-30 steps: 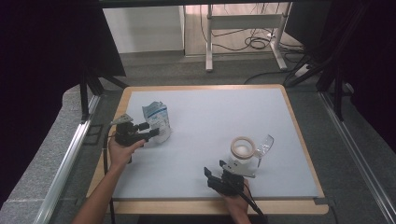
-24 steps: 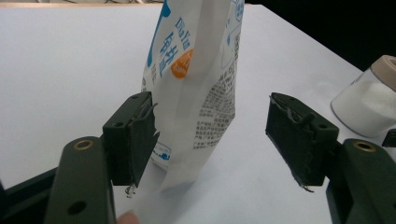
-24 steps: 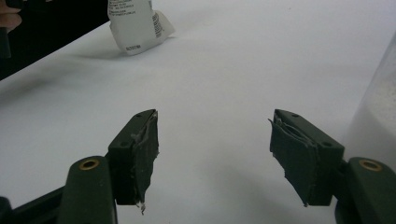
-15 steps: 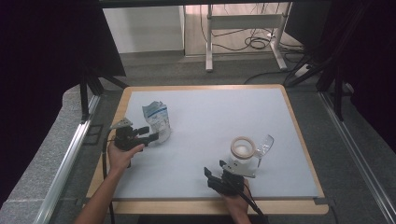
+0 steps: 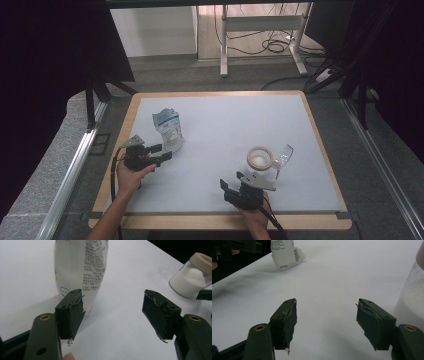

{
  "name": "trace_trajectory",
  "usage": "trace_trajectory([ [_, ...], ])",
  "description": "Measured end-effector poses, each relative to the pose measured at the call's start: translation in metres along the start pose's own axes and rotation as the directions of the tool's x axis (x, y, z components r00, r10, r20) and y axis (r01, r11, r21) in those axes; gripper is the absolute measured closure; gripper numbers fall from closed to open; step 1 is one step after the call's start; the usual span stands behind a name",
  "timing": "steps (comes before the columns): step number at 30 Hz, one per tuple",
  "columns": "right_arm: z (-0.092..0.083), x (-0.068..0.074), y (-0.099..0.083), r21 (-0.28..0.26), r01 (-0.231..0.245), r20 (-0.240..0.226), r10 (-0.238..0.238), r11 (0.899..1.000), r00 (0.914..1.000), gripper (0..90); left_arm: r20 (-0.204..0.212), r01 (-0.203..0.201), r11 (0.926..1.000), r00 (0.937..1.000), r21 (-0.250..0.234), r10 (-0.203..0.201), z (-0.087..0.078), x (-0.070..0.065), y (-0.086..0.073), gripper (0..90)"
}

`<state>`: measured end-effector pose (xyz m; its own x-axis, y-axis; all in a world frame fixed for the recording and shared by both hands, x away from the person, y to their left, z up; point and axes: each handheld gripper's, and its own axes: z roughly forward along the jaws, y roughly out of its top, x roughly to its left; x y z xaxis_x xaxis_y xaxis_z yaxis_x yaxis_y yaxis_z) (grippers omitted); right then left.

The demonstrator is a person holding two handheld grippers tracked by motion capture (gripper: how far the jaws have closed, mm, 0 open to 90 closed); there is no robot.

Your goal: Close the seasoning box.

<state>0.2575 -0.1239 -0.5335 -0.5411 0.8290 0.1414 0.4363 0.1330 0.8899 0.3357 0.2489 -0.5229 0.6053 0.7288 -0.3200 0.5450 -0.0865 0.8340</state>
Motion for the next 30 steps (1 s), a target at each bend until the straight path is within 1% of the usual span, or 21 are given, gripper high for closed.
trace_trajectory([
  [1,-0.001,0.0,0.0,-0.001,0.004,-0.007,-0.004,1.0,1.0,34.0,0.002,0.0,1.0,1.0,0.004,0.0,0.001,-0.001,-0.002,32.8],
  [2,-0.002,-0.001,0.0,-0.002,0.009,-0.024,-0.009,1.0,0.9997,34.9,0.001,-0.003,1.0,1.0,0.006,0.003,0.001,-0.002,-0.003,32.8],
  [4,-0.005,0.0,0.0,-0.002,0.028,-0.044,-0.028,1.0,0.9986,36.6,-0.001,-0.02,0.9997,0.9998,0.014,0.02,0.002,-0.005,-0.006,32.8],
  [5,-0.009,0.0,0.0,-0.003,0.041,-0.049,-0.041,0.999,0.9979,38.8,-0.005,-0.023,0.9996,0.9997,0.017,0.023,0.002,-0.006,-0.007,32.8],
  [6,-0.011,0.0,0.0,-0.006,0.045,-0.053,-0.046,0.999,0.9975,41.0,-0.005,-0.029,0.9994,0.9996,0.019,0.029,0.002,-0.008,-0.009,32.8],
  [8,-0.017,-0.003,-0.001,-0.005,0.043,-0.066,-0.043,0.999,0.9968,47.8,-0.002,-0.036,0.9991,0.9994,0.025,0.036,0.003,-0.01,-0.011,32.8],
  [12,-0.031,-0.009,-0.004,-0.005,0.052,-0.067,-0.052,0.999,0.9964,65.1,0.002,-0.053,0.9977,0.9986,0.042,0.052,0.007,-0.017,-0.017,32.7],
  [16,-0.047,-0.016,-0.005,-0.02,0.091,-0.035,-0.092,0.996,0.9951,80.7,0.011,-0.066,0.9964,0.9978,0.054,0.066,0.012,-0.023,-0.021,32.8],
  [17,-0.052,-0.019,-0.005,-0.028,0.098,-0.023,-0.099,0.995,0.9948,84.8,0.01,-0.069,0.9961,0.9976,0.055,0.069,0.013,-0.024,-0.021,32.8],
  [18,-0.056,-0.021,-0.005,-0.029,0.096,-0.02,-0.096,0.995,0.9952,87.4,0.014,-0.071,0.9959,0.9975,0.057,0.07,0.015,-0.026,-0.023,32.8],
  [20,-0.064,-0.026,-0.004,-0.038,0.098,-0.015,-0.099,0.994,0.995,89.7,0.019,-0.07,0.9958,0.9974,0.059,0.069,0.018,-0.028,-0.024,32.8],
  [22,-0.071,-0.03,-0.002,-0.048,0.104,-0.009,-0.105,0.993,0.9945,90.0,0.025,-0.067,0.9959,0.9975,0.061,0.066,0.02,-0.029,-0.025,32.8],
  [25,-0.08,-0.037,0.0,-0.058,0.1,-0.001,-0.101,0.993,0.9949,90.0,0.024,-0.075,0.9949,0.997,0.067,0.074,0.022,-0.03,-0.026,32.7],
  [29,-0.089,-0.046,-0.001,-0.064,0.087,0.007,-0.087,0.994,0.9962,90.0,0.024,-0.079,0.9938,0.9967,0.078,0.077,0.027,-0.031,-0.028,32.8],
  [30,-0.093,-0.049,-0.001,-0.069,0.08,0.016,-0.079,0.994,0.9967,90.0,0.022,-0.082,0.9935,0.9965,0.08,0.08,0.027,-0.031,-0.028,32.7],
])
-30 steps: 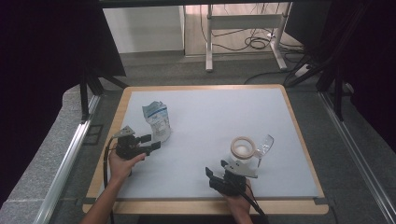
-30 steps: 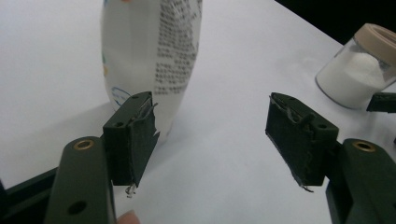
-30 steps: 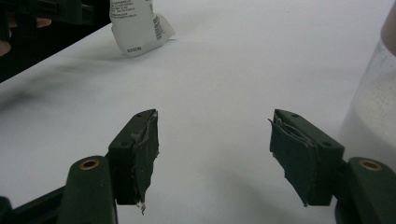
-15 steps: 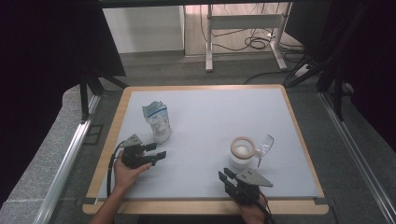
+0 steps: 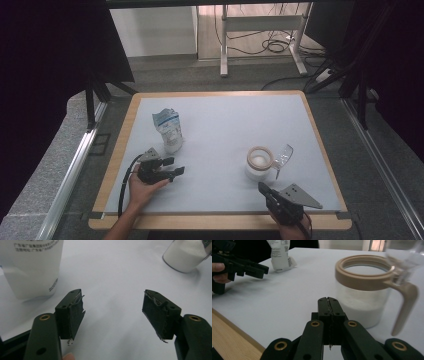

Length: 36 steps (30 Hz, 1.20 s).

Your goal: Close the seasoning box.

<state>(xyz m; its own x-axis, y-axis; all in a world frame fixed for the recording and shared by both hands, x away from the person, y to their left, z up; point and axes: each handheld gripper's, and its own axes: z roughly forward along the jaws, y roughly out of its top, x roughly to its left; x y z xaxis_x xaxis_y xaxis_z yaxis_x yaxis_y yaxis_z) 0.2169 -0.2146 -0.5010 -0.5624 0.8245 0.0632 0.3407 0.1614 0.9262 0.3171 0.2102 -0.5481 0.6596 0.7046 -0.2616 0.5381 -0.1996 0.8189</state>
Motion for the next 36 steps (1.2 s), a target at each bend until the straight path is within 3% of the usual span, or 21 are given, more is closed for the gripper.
trace_trajectory([
  [9,-0.015,-0.023,0.001,-0.041,-0.067,0.047,0.069,0.997,0.9965,90.0,0.0,0.002,1.0,1.0,-0.002,-0.002,0.001,-0.002,0.0,32.9],
  [19,-0.018,-0.047,0.01,-0.074,-0.129,0.112,0.137,0.989,0.9843,90.0,-0.004,-0.01,0.9999,0.9999,0.001,0.01,0.001,-0.003,0.0,32.8],
  [30,-0.009,-0.062,0.029,-0.101,-0.115,0.14,0.129,0.988,0.9818,90.0,-0.001,-0.011,0.9999,0.9999,0.001,0.011,0.001,-0.003,0.0,32.8],
  [36,-0.005,-0.062,0.036,-0.104,-0.11,0.138,0.124,0.989,0.9827,90.0,-0.002,-0.012,0.9999,0.9999,0.001,0.012,0.001,-0.003,0.0,32.9],
])
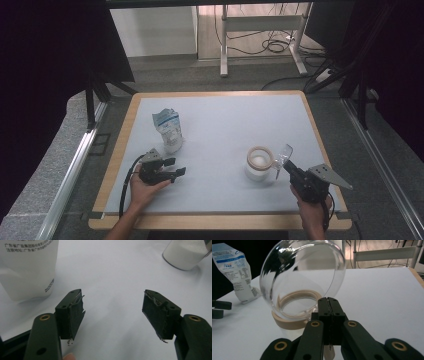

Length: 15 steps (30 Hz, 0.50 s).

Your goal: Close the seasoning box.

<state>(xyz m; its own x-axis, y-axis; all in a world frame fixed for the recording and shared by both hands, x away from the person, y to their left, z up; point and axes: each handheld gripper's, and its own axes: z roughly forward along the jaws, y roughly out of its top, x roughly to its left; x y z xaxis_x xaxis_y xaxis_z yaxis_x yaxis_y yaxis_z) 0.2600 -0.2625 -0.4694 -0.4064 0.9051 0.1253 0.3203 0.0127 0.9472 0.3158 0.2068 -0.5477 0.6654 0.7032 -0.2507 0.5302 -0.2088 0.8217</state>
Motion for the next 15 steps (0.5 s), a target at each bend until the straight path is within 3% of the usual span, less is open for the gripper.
trace_trajectory([
  [15,0.011,0.008,0.008,0.007,0.032,-0.028,-0.031,0.999,0.9991,90.0,0.002,-0.002,1.0,1.0,0.001,0.002,0.001,-0.001,0.0,32.8],
])
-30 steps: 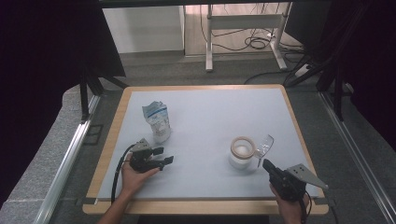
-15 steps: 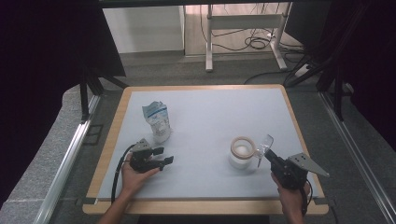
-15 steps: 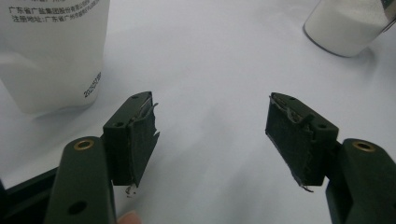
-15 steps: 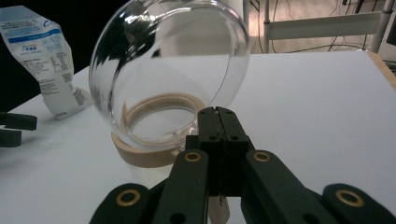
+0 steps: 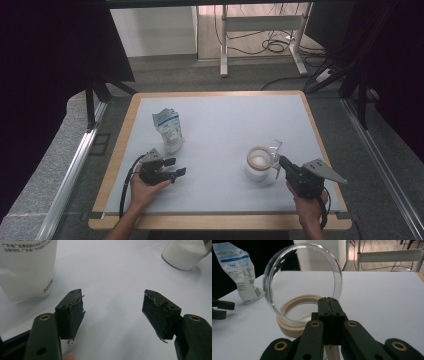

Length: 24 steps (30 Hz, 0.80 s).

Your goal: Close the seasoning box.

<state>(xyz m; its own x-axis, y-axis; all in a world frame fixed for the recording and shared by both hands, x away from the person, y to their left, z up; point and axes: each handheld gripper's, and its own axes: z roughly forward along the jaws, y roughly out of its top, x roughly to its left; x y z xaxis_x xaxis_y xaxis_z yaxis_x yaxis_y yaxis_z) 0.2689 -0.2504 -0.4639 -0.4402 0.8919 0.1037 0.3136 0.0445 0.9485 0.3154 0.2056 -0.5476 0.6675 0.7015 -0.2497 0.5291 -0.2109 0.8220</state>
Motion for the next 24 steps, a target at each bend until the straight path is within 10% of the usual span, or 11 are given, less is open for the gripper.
trace_trajectory([
  [14,0.026,0.029,0.009,0.056,0.088,-0.101,-0.082,0.995,0.9915,90.0,0.006,0.0,1.0,1.0,-0.001,0.0,0.0,-0.001,0.0,32.7],
  [24,0.014,0.001,0.007,0.018,0.092,-0.069,-0.09,0.996,0.9935,89.8,0.007,0.005,0.9999,1.0,-0.016,-0.005,0.002,-0.002,0.001,33.0],
])
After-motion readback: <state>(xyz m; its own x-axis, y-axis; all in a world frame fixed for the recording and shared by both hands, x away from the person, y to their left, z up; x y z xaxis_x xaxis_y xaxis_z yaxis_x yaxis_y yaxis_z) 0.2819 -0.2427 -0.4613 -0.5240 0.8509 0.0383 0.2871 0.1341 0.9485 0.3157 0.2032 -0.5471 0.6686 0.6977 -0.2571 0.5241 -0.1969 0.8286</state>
